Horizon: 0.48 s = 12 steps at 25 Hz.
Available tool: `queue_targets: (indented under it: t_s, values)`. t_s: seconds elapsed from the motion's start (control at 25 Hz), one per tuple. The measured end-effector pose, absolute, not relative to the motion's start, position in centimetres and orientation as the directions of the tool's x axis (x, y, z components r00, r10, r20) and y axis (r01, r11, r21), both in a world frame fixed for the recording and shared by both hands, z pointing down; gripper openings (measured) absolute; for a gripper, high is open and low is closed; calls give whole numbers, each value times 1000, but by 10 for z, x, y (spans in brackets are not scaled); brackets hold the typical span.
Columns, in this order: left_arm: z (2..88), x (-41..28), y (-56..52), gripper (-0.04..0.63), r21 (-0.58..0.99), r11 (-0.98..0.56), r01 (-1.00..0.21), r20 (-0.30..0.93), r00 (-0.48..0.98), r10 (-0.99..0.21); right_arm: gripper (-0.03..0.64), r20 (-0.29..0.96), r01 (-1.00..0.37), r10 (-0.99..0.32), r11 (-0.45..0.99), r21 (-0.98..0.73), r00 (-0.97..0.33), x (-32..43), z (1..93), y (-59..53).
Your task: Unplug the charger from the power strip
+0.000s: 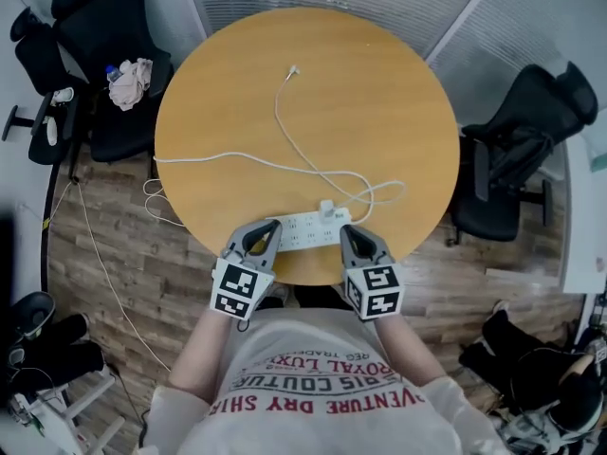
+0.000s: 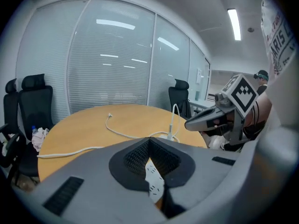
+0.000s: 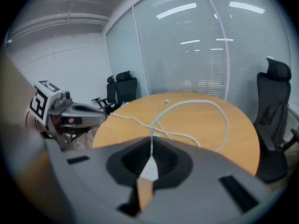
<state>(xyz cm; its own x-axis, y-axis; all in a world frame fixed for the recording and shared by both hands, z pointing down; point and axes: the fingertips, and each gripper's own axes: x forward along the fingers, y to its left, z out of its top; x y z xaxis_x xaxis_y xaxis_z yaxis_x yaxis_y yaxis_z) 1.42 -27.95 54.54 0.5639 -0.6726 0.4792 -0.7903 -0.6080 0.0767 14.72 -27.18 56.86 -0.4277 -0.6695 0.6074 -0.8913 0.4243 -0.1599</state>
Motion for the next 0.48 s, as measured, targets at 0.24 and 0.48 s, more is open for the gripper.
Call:
queue_targets:
  t_s: [0.24,0.48]
  values:
    - [608,42,-276,33,77,-643,-762,587,556,-588,29,667,-873,-589,439,-211,-457,152,605,-277]
    - [661,58,-268,32,88,-673,-735,698,527,-485,29,698,-861,-537,449,-239,-474,148,627,-275]
